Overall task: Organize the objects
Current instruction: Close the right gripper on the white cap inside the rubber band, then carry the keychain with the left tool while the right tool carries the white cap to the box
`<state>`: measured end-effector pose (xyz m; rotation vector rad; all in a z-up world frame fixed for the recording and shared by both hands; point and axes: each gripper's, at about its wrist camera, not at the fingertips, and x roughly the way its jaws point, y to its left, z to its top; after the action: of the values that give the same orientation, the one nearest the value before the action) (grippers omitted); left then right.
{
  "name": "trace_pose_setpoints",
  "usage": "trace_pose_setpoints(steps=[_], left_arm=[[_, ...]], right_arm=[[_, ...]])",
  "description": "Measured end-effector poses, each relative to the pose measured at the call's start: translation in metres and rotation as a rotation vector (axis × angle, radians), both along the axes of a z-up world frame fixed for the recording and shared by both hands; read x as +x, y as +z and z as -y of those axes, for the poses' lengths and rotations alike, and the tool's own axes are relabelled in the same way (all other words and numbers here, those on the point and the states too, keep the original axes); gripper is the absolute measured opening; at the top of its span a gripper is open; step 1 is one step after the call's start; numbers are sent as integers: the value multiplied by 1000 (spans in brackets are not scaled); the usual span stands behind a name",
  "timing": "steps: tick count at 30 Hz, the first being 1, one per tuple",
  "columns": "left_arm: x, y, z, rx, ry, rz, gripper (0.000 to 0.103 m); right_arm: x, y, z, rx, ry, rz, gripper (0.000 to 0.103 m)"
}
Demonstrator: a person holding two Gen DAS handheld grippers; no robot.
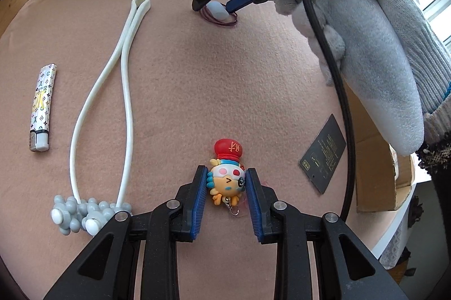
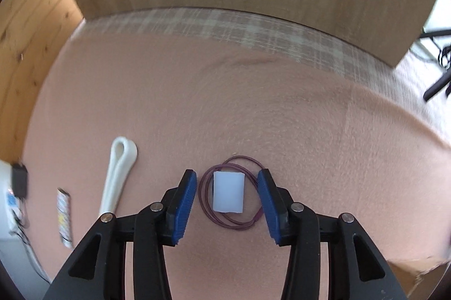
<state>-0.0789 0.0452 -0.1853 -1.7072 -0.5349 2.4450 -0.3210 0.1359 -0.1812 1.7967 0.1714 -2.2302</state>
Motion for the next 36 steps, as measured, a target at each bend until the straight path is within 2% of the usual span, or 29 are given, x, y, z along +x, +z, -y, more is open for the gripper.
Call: trace_pose_setpoints(steps=[2,4,6,11,15,24,25,27,36], left_arm=[[-9,0,-4,1,-2,-1,29],[0,1,2,1,-4,-3,29],[-5,-2,-3,-2,-5,-4,29],[-9,-3,0,-4,-8,-6,29],[-9,-3,0,-3,-8,-5,29],[-9,-5,-4,4,3,-4,29],[-9,-5,-4,5,4,-4,29],[-9,-4,-3,9,8,-4,29],[-11,0,4,41,40,14,29]], right_arm=[[1,1,-2,-8,-11,3,41],[1,2,-8,-59,-31,15,40],[3,2,-12,-53,-41,11,36],[7,9,-24,-86,-79,4,34],[9,8,-26,-97,-73,26,20],[6,3,-15,-104,-61,40,16],[8,5,-18,-104,-60,35,12],[9,9,-22,-122,-73,25,11],[42,47,-58,-242,-101,-11,10]])
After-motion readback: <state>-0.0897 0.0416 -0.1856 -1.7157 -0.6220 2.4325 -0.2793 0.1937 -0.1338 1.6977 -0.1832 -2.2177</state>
